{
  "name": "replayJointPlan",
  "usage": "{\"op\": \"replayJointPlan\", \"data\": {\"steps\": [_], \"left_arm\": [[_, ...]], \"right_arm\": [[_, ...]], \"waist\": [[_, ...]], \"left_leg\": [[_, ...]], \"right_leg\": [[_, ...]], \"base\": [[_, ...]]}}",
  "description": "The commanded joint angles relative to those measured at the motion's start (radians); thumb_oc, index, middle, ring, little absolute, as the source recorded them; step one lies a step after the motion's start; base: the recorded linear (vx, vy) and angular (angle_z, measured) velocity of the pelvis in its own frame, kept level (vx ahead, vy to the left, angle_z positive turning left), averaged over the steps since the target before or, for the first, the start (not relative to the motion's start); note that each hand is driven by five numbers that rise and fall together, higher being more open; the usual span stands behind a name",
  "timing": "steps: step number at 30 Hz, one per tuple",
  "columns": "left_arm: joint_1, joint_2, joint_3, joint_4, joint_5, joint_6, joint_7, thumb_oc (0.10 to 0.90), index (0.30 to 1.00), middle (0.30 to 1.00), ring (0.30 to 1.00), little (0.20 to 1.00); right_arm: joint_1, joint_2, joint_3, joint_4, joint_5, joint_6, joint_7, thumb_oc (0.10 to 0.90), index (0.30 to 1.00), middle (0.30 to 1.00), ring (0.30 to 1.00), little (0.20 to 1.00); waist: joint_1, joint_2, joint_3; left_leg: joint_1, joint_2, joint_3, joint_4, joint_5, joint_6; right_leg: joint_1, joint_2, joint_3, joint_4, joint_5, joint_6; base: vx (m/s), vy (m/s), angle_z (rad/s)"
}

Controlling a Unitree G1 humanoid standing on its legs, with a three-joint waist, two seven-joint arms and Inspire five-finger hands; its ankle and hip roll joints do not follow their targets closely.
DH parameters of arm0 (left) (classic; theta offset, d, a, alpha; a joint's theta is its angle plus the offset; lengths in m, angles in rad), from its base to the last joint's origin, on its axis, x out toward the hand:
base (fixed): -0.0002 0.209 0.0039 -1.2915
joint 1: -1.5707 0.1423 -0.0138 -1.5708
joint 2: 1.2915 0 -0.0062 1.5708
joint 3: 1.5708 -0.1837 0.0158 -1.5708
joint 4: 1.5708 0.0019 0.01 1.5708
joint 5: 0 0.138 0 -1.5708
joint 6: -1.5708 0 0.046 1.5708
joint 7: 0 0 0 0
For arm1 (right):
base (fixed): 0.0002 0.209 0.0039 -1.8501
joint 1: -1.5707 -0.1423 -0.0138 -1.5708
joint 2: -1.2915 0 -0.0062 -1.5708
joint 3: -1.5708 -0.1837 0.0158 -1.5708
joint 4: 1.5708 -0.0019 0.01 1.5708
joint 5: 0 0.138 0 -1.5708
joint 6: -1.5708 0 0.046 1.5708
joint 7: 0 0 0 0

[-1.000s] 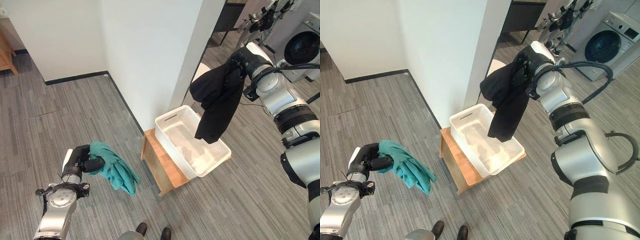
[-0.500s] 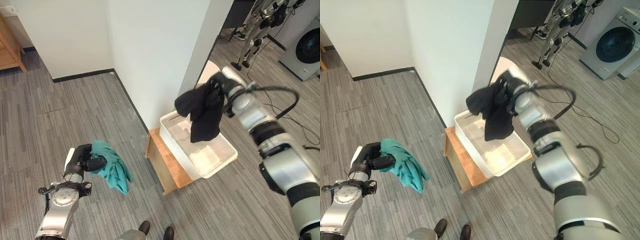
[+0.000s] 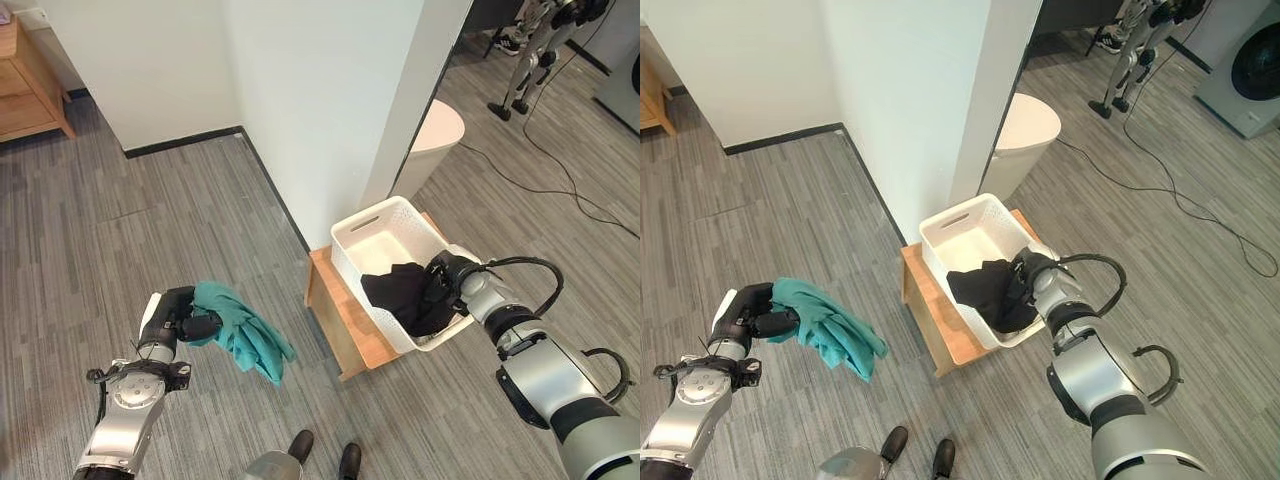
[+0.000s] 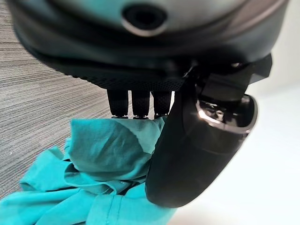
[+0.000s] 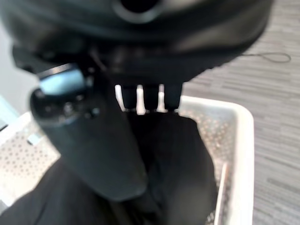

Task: Pick up bed clothes into laundry basket.

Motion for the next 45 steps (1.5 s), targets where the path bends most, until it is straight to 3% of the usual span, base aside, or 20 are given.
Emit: {"op": "replayJointPlan", "data": {"steps": [1, 5, 9, 10, 13, 15, 20, 21, 24, 26, 28, 31, 32, 36, 37, 38, 39, 40, 43, 45], "left_arm": [[-0.055, 0.057, 0.029, -0.11, -0.017, -0.136, 0.004, 0.4, 0.3, 0.3, 0.3, 0.3], [-0.035, 0.05, 0.07, -0.121, -0.002, -0.129, 0.012, 0.4, 0.3, 0.3, 0.3, 0.3], [0.002, 0.05, 0.13, -0.119, 0.015, -0.122, 0.02, 0.4, 0.3, 0.3, 0.3, 0.3], [0.01, 0.059, 0.162, -0.124, 0.025, -0.124, 0.026, 0.4, 0.3, 0.3, 0.3, 0.3], [0.014, 0.075, 0.189, -0.128, 0.038, -0.124, 0.028, 0.4, 0.3, 0.3, 0.3, 0.3], [-0.009, 0.135, 0.262, -0.152, 0.066, -0.128, 0.037, 0.4, 0.3, 0.3, 0.3, 0.3], [-0.105, 0.295, 0.314, -0.146, 0.106, -0.138, 0.059, 0.4, 0.3, 0.3, 0.3, 0.3], [-0.198, 0.458, 0.352, -0.14, 0.15, -0.143, 0.092, 0.4, 0.3, 0.3, 0.3, 0.3], [-0.248, 0.538, 0.358, -0.138, 0.167, -0.147, 0.101, 0.4, 0.3, 0.3, 0.3, 0.3], [-0.327, 0.67, 0.346, -0.143, 0.215, -0.14, 0.109, 0.4, 0.3, 0.3, 0.3, 0.3], [-0.363, 0.713, 0.329, -0.142, 0.224, -0.142, 0.11, 0.4, 0.3, 0.3, 0.3, 0.3], [-0.497, 0.841, 0.246, -0.121, 0.223, -0.151, 0.113, 0.4, 0.3, 0.3, 0.3, 0.3], [-0.512, 0.844, 0.229, -0.116, 0.222, -0.152, 0.114, 0.4, 0.3, 0.3, 0.3, 0.3], [-0.847, 0.983, -0.057, -0.032, 0.194, -0.153, 0.098, 0.4, 0.3, 0.3, 0.3, 0.3], [-0.966, 0.991, -0.171, -0.004, 0.193, -0.154, 0.097, 0.4, 0.3, 0.3, 0.3, 0.3], [-1.015, 0.999, -0.216, 0.024, 0.188, -0.152, 0.094, 0.4, 0.3, 0.3, 0.3, 0.3], [-1.17, 1.0, -0.37, 0.072, 0.185, -0.152, 0.094, 0.4, 0.3, 0.3, 0.3, 0.3], [-1.225, 0.997, -0.42, 0.099, 0.188, -0.146, 0.094, 0.4, 0.3, 0.3, 0.3, 0.3], [-1.593, 0.944, -0.777, 0.246, 0.167, -0.143, 0.089, 0.4, 0.3, 0.3, 0.3, 0.3], [-1.748, 0.906, -0.914, 0.336, 0.14, -0.147, 0.083, 0.4, 0.3, 0.3, 0.3, 0.3]], "right_arm": [[-0.16, -0.111, 0.093, -0.078, -0.003, -0.03, -0.005, 0.8, 0.9, 0.9, 0.9, 0.9], [-0.187, -0.232, 0.118, -0.377, 0.007, -0.035, -0.003, 0.8, 0.9, 0.9, 0.9, 0.9], [-0.151, -0.395, 0.043, -0.693, 0.123, -0.036, 0.003, 0.8, 0.9, 0.9, 0.9, 0.9], [-0.109, -0.486, -0.023, -0.8, 0.192, -0.053, -0.012, 0.8, 0.9, 0.9, 0.9, 0.9], [-0.064, -0.549, -0.08, -0.882, 0.218, -0.063, -0.017, 0.8, 0.9, 0.9, 0.9, 0.9], [0.021, -0.607, -0.192, -1.023, 0.266, -0.089, -0.027, 0.8, 0.9, 0.9, 0.9, 0.9], [0.159, -0.602, -0.335, -1.156, 0.295, -0.099, -0.033, 0.8, 0.9, 0.9, 0.9, 0.9], [0.298, -0.564, -0.442, -1.251, 0.305, -0.108, -0.035, 0.8, 0.9, 0.9, 0.9, 0.9], [0.431, -0.528, -0.55, -1.308, 0.305, -0.107, -0.036, 0.8, 0.9, 0.9, 0.9, 0.9], [0.618, -0.446, -0.659, -1.336, 0.324, -0.113, -0.043, 0.8, 0.9, 0.9, 0.9, 0.9], [0.668, -0.424, -0.676, -1.331, 0.321, -0.111, -0.046, 0.8, 0.9, 0.9, 0.9, 0.9], [0.807, -0.329, -0.708, -1.312, 0.33, -0.115, -0.055, 0.8, 0.9, 0.9, 0.9, 0.9], [0.811, -0.326, -0.711, -1.312, 0.329, -0.115, -0.055, 0.8, 0.9, 0.9, 0.9, 0.9], [0.942, -0.257, -0.713, -1.275, 0.356, -0.113, -0.079, 0.8, 0.9, 0.9, 0.9, 0.9], [0.966, -0.246, -0.717, -1.273, 0.362, -0.117, -0.079, 0.8, 0.9, 0.9, 0.9, 0.9], [0.977, -0.24, -0.71, -1.273, 0.37, -0.12, -0.079, 0.8, 0.9, 0.9, 0.9, 0.9], [0.995, -0.222, -0.716, -1.27, 0.386, -0.128, -0.087, 0.8, 0.9, 0.9, 0.9, 0.9], [1.003, -0.216, -0.71, -1.267, 0.397, -0.133, -0.09, 0.8, 0.9, 0.9, 0.9, 0.9], [1.029, -0.191, -0.704, -1.261, 0.4, -0.143, -0.091, 0.8, 0.9, 0.9, 0.9, 0.9], [1.034, -0.174, -0.7, -1.27, 0.406, -0.154, -0.089, 0.8, 0.9, 0.9, 0.9, 0.9]], "waist": [[-0.017, -0.009, -0.131], [-0.047, -0.015, -0.134], [-0.075, -0.02, -0.141], [-0.09, -0.02, -0.143], [-0.098, -0.02, -0.146], [-0.123, -0.004, -0.152], [-0.144, 0.01, -0.163], [-0.172, 0.04, -0.176], [-0.187, 0.049, -0.185], [-0.217, 0.079, -0.194], [-0.221, 0.086, -0.199], [-0.243, 0.111, -0.211], [-0.241, 0.108, -0.214], [-0.282, 0.153, -0.225], [-0.284, 0.156, -0.23], [-0.291, 0.166, -0.231], [-0.291, 0.168, -0.235], [-0.298, 0.178, -0.236], [-0.297, 0.175, -0.245], [-0.307, 0.168, -0.246]], "left_leg": [[-0.067, 0.057, -0.04, -0.031, 0.041, -0.083], [-0.066, 0.061, -0.023, -0.031, 0.036, -0.084], [-0.06, 0.066, -0.005, -0.031, 0.028, -0.085], [-0.061, 0.066, 0.003, -0.031, 0.035, -0.086], [-0.058, 0.068, 0.011, -0.031, 0.033, -0.087], [-0.052, 0.071, 0.023, -0.031, 0.029, -0.089], [-0.041, 0.075, 0.039, -0.031, 0.024, -0.092], [-0.035, 0.077, 0.056, -0.031, 0.021, -0.093], [-0.029, 0.078, 0.063, -0.031, 0.019, -0.093], [-0.027, 0.077, 0.072, -0.031, 0.024, -0.092], [-0.022, 0.077, 0.073, -0.031, 0.017, -0.092], [-0.021, 0.076, 0.079, -0.031, 0.025, -0.093], [-0.019, 0.076, 0.078, -0.031, 0.019, -0.093], [-0.02, 0.074, 0.076, -0.031, 0.03, -0.096], [-0.017, 0.074, 0.075, -0.031, 0.025, -0.096], [-0.017, 0.074, 0.076, -0.031, 0.025, -0.096], [-0.017, 0.074, 0.076, -0.031, 0.025, -0.095], [-0.015, 0.074, 0.08, -0.031, 0.025, -0.096], [-0.012, 0.077, 0.092, -0.031, 0.024, -0.095], [-0.01, 0.08, 0.106, -0.031, 0.023, -0.095]], "right_leg": [[0.008, -0.004, -0.031, 0.059, -0.032, 0.006], [0.005, -0.002, -0.016, 0.053, -0.03, 0.006], [0.008, -0.003, -0.005, 0.048, -0.028, 0.008], [0.002, -0.004, 0.001, 0.05, -0.02, 0.01], [0.003, -0.005, 0.006, 0.05, -0.02, 0.01], [0.007, -0.006, 0.016, 0.05, -0.023, 0.011], [0.012, -0.006, 0.027, 0.047, -0.023, 0.012], [0.011, -0.003, 0.039, 0.05, -0.024, 0.014], [0.008, -0.003, 0.044, 0.057, -0.026, 0.015], [0.002, -0.005, 0.051, 0.075, -0.026, 0.018], [0.006, -0.006, 0.053, 0.078, -0.033, 0.018], [0.004, -0.008, 0.054, 0.087, -0.033, 0.021], [0.007, -0.008, 0.053, 0.086, -0.037, 0.02], [0.01, -0.009, 0.055, 0.076, -0.025, 0.026], [0.016, -0.009, 0.052, 0.072, -0.029, 0.027], [0.016, -0.01, 0.054, 0.071, -0.027, 0.029], [0.016, -0.01, 0.054, 0.068, -0.024, 0.03], [0.016, -0.011, 0.057, 0.068, -0.021, 0.032], [0.015, -0.011, 0.067, 0.064, -0.014, 0.037], [0.01, -0.011, 0.078, 0.064, -0.007, 0.042]], "base": [[0.0, 0.0, 0.0], [0.0, 0.0, 0.0], [0.01, 0.007, -0.05], [-0.02, 0.015, -0.1], [-0.01, 0.006, -0.04], [0.01, 0.003, -0.09], [-0.01, -0.006, -0.19], [-0.04, -0.01, -0.19], [-0.02, -0.006, -0.01], [-0.04, -0.003, -0.14], [0.0, 0.0, 0.0], [-0.02, -0.016, -0.07], [-0.03, -0.022, -0.04], [-0.02, -0.015, 0.0], [0.0, 0.0, 0.0], [0.0, -0.024, -0.06], [0.0, 0.0, 0.0], [-0.01, -0.008, -0.06], [-0.01, -0.001, -0.15], [0.0, 0.001, -0.18]]}}
